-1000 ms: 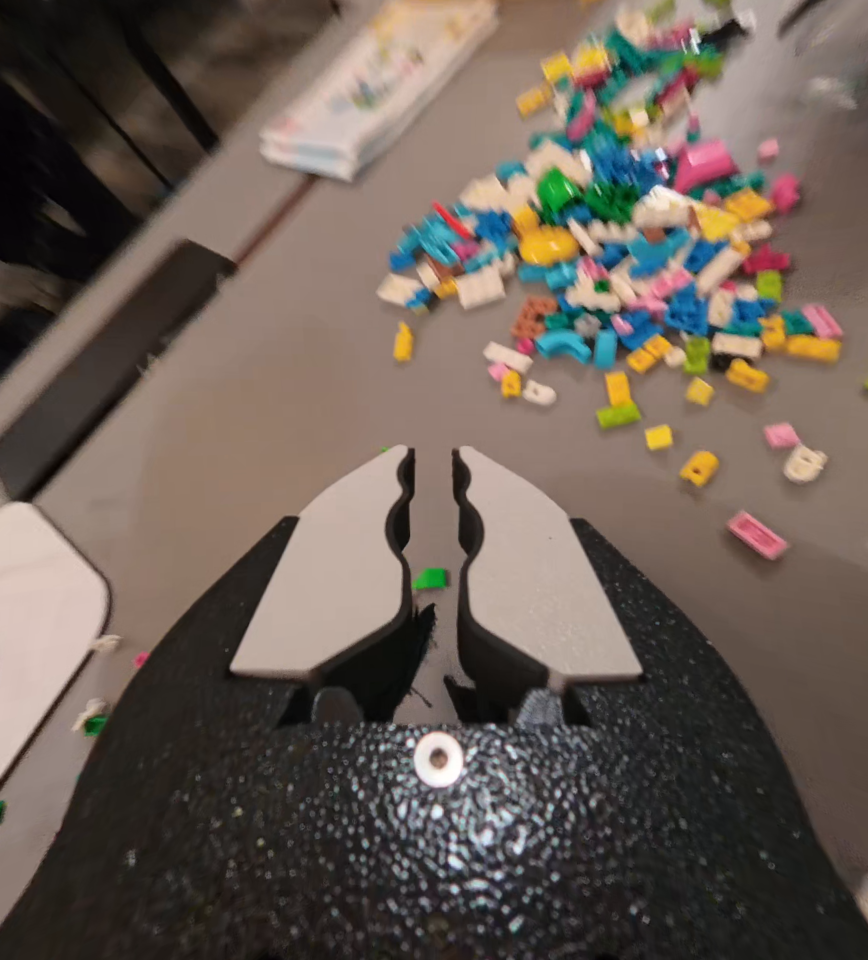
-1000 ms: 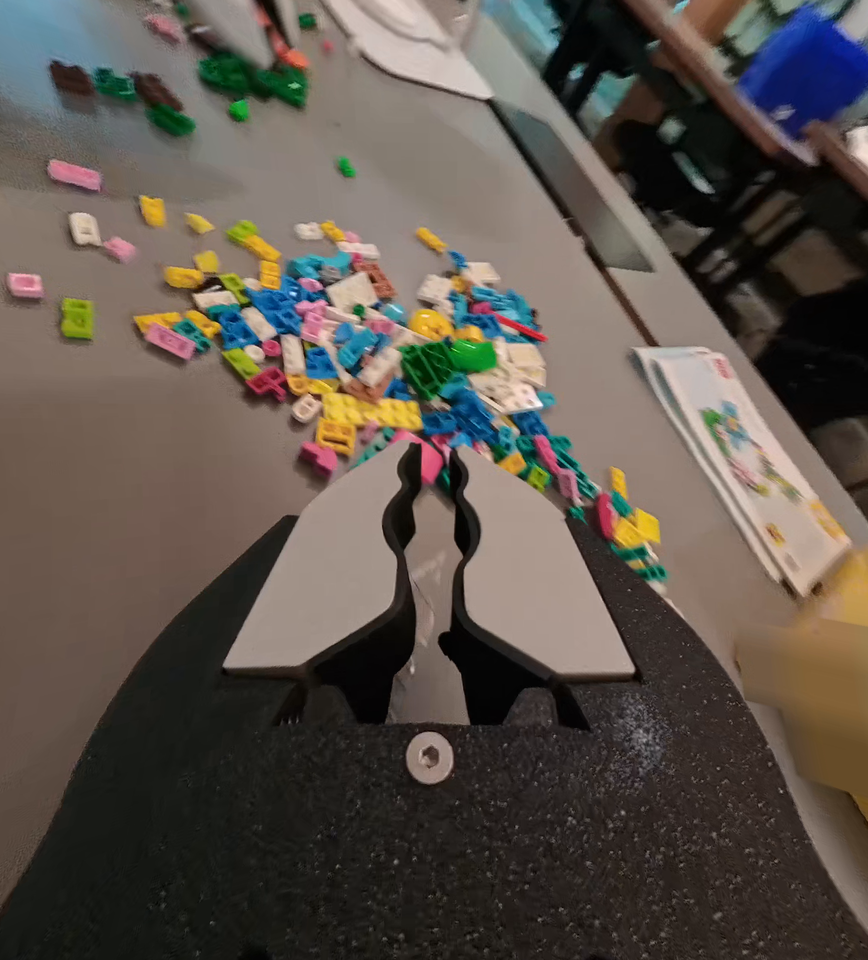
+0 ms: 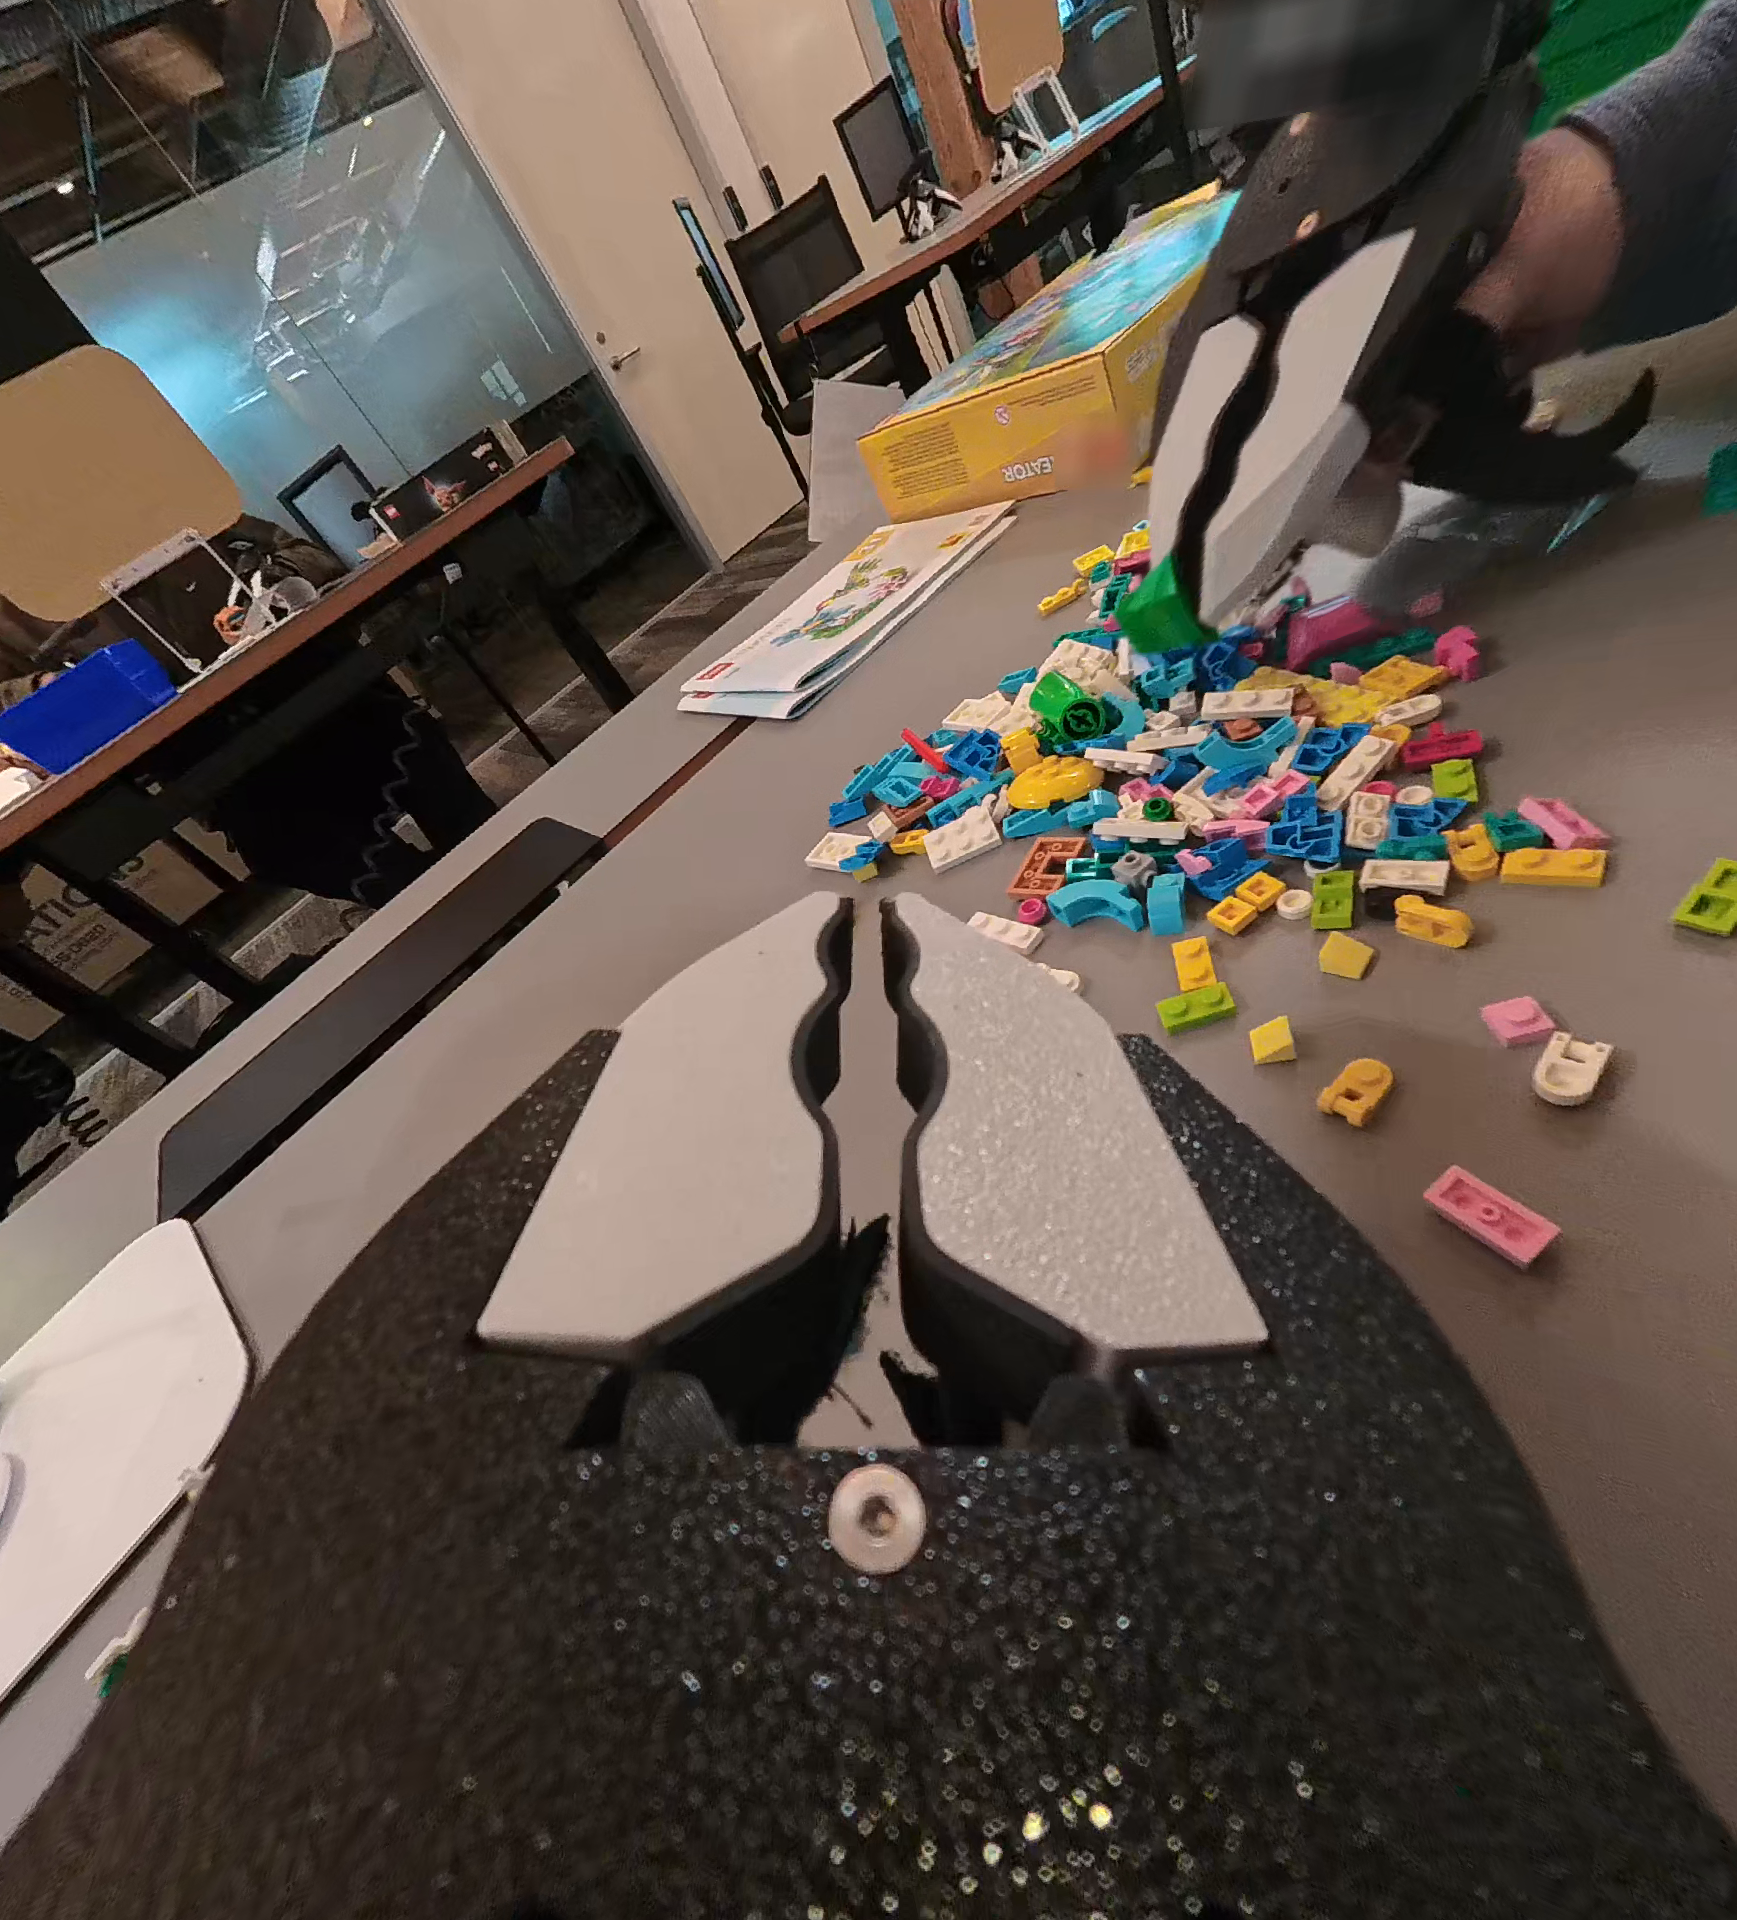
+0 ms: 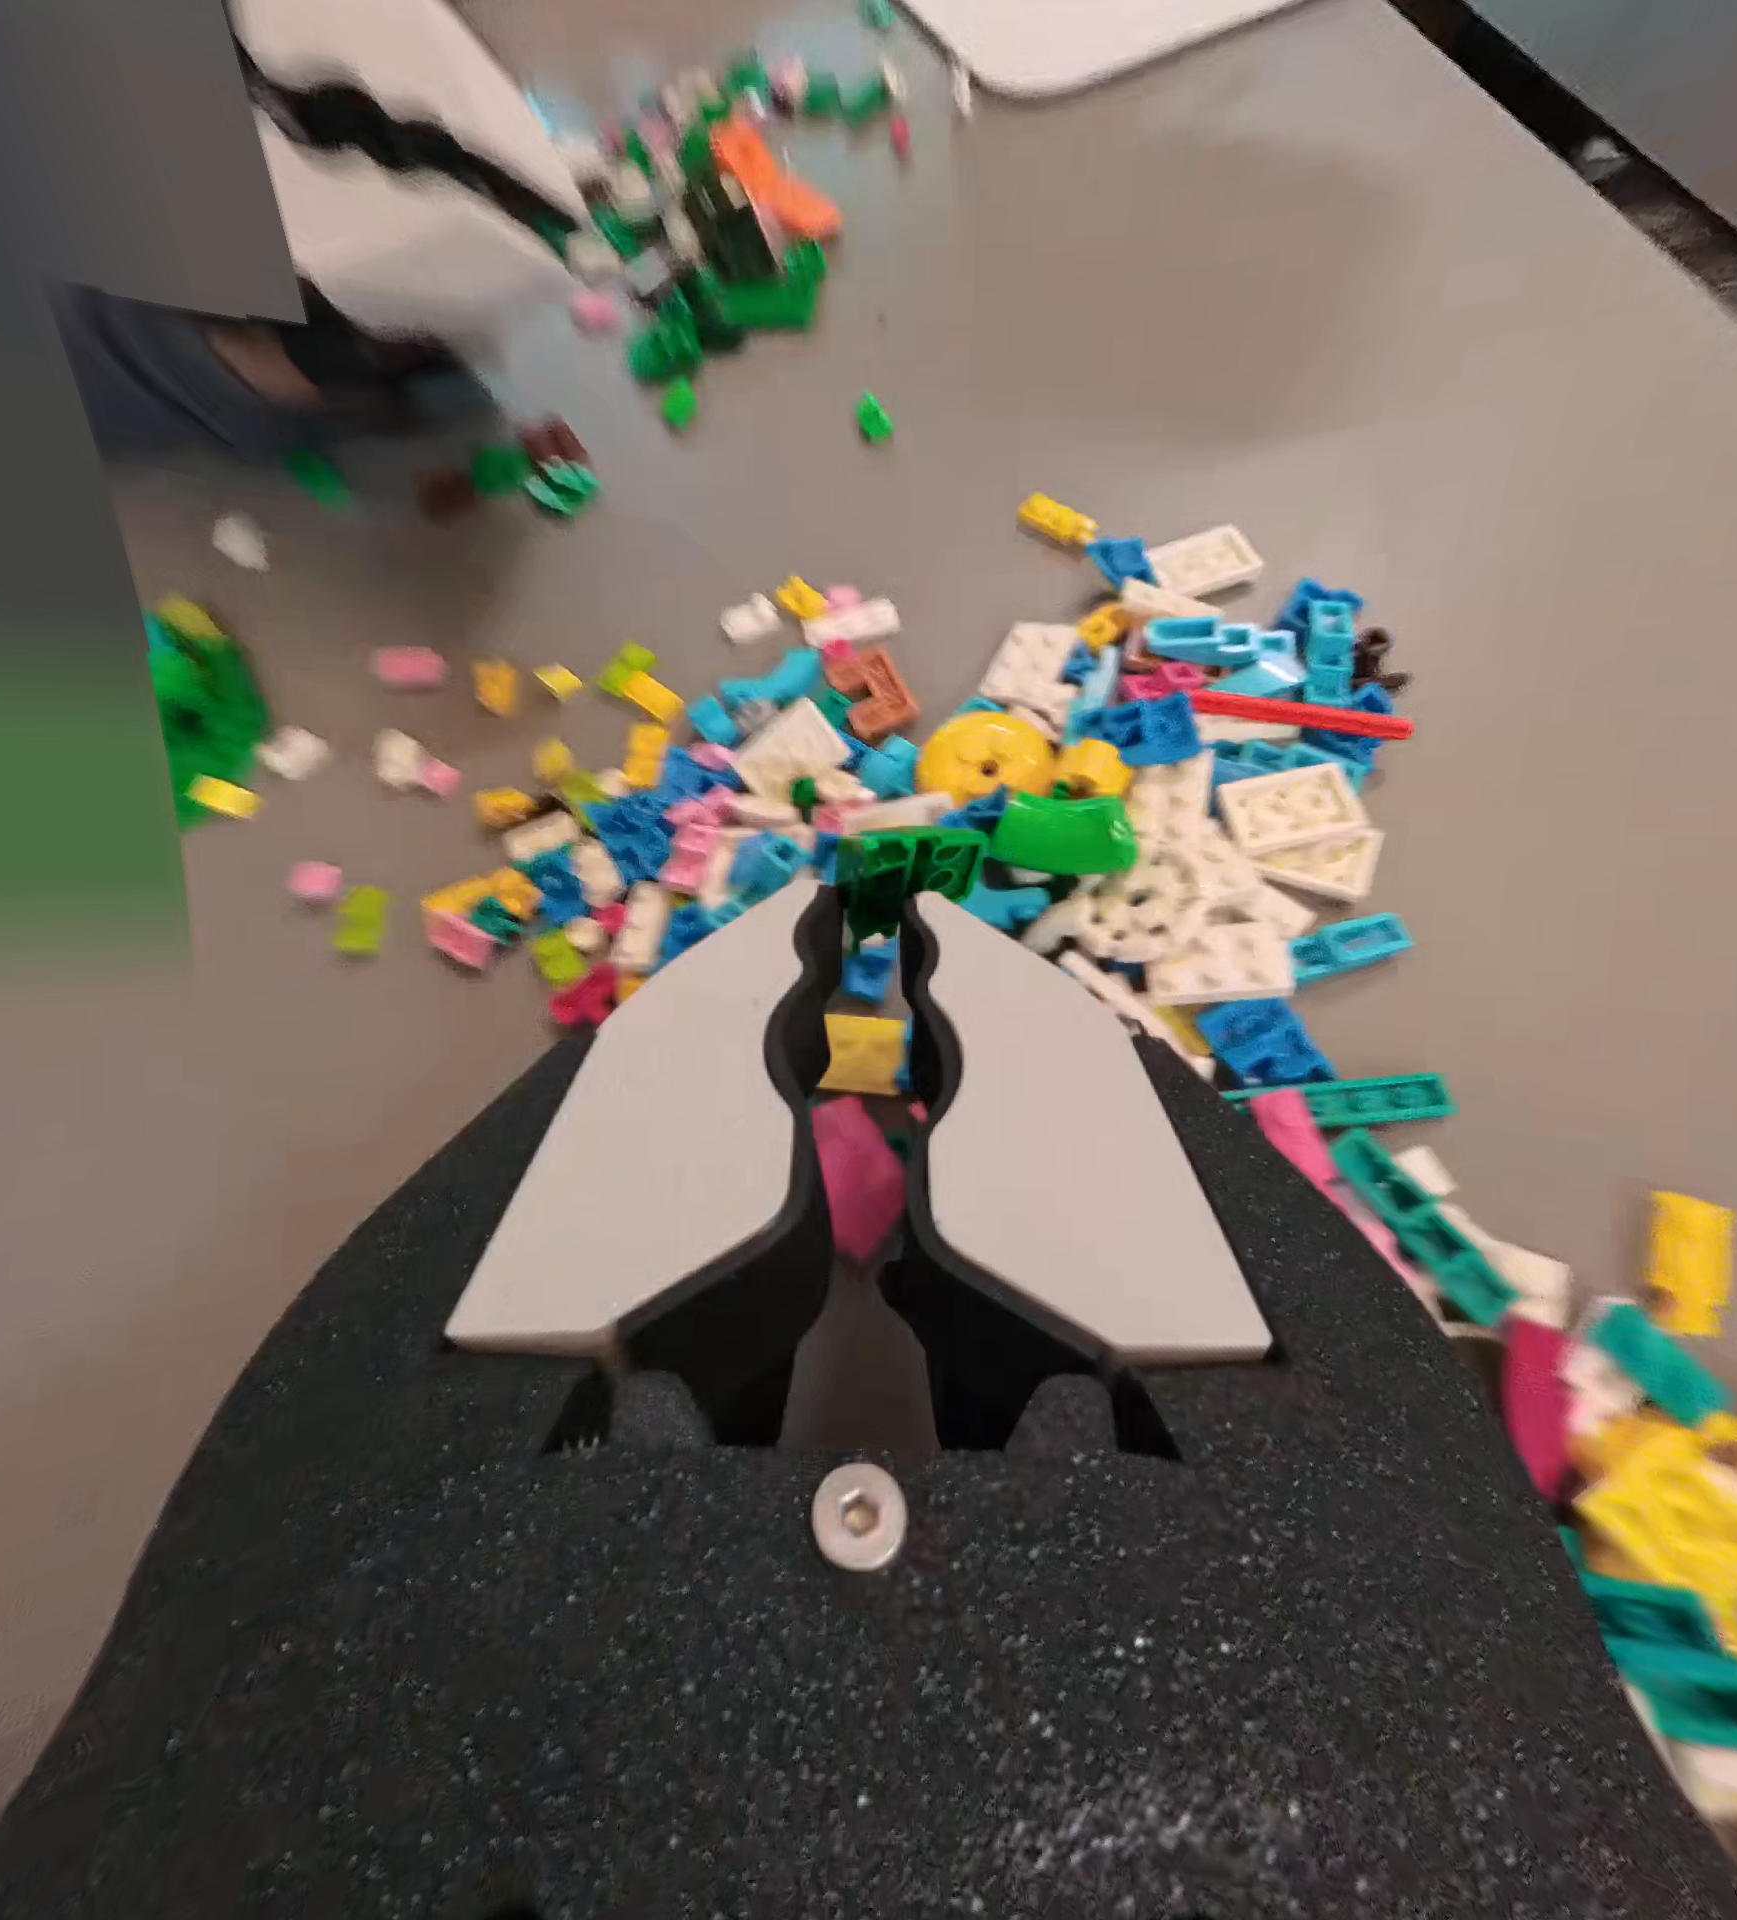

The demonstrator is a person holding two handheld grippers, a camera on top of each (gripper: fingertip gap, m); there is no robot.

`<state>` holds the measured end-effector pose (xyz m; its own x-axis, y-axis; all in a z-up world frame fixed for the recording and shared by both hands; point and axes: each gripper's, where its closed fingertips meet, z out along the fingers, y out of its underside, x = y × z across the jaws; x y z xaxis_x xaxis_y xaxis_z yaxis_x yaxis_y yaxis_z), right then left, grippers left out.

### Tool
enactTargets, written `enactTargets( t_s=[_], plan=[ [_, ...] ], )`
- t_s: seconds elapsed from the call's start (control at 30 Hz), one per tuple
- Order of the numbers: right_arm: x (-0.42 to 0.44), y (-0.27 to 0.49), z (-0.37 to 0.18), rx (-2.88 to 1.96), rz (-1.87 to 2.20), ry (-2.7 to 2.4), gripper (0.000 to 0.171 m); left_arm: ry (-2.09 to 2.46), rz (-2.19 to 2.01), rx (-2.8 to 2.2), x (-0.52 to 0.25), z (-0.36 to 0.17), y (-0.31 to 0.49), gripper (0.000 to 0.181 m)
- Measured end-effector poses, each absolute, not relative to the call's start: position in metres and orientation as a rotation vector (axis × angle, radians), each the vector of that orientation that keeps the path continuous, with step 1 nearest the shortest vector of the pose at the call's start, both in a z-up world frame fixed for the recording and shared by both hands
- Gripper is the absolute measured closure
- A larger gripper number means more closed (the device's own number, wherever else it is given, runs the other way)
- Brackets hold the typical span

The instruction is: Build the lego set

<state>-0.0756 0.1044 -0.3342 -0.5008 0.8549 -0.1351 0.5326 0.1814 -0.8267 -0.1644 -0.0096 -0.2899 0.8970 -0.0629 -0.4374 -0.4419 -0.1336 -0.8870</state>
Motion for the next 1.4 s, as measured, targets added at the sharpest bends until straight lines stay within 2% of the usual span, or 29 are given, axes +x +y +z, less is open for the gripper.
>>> enactTargets(
  t_s=[0.13, 0.23, 0.3, 0.5, 0.6, 0.73, 0.9, 1.17, 1.4],
  plan=[
    [-0.055, 0.09, -0.304, -1.402, 1.778, -1.932, 0.162, 0.391, 0.335, -1.678, -0.164, -0.289, -0.01, 0.177],
    [-0.037, 0.086, -0.297, -1.44, 1.877, -1.864, 0.162, 0.387, 0.322, -1.676, -0.164, -0.289, -0.01, 0.177],
    [-0.024, 0.078, -0.299, -1.455, 1.803, -1.876, 0.162, 0.384, 0.316, -1.672, -0.164, -0.289, -0.01, 0.177],
    [0.002, 0.071, -0.339, -1.363, 1.04, -2.01, 0.162, 0.39, 0.298, -1.656, -0.162, -0.287, -0.012, 0.178],
    [0.005, 0.063, -0.352, -1.319, 0.873, -2.086, 0.162, 0.385, 0.302, -1.648, -0.163, -0.286, -0.013, 0.178],
    [0.005, 0.056, -0.364, -1.329, 0.807, -2.167, 0.161, 0.369, 0.295, -1.656, -0.165, -0.287, -0.012, 0.178],
    [0.011, 0.053, -0.359, -1.346, 0.902, -2.17, 0.146, 0.369, 0.298, -1.656, -0.165, -0.287, -0.012, 0.178],
    [0.013, 0.135, -0.33, -1.521, 0.823, -1.68, 0.146, 0.356, 0.293, -1.646, -0.167, -0.285, -0.012, 0.178],
    [-0.055, 0.136, -0.319, -1.488, 0.887, -1.771, 0.136, 0.37, 0.29, -1.635, -0.165, -0.285, -0.014, 0.179]
  ],
)
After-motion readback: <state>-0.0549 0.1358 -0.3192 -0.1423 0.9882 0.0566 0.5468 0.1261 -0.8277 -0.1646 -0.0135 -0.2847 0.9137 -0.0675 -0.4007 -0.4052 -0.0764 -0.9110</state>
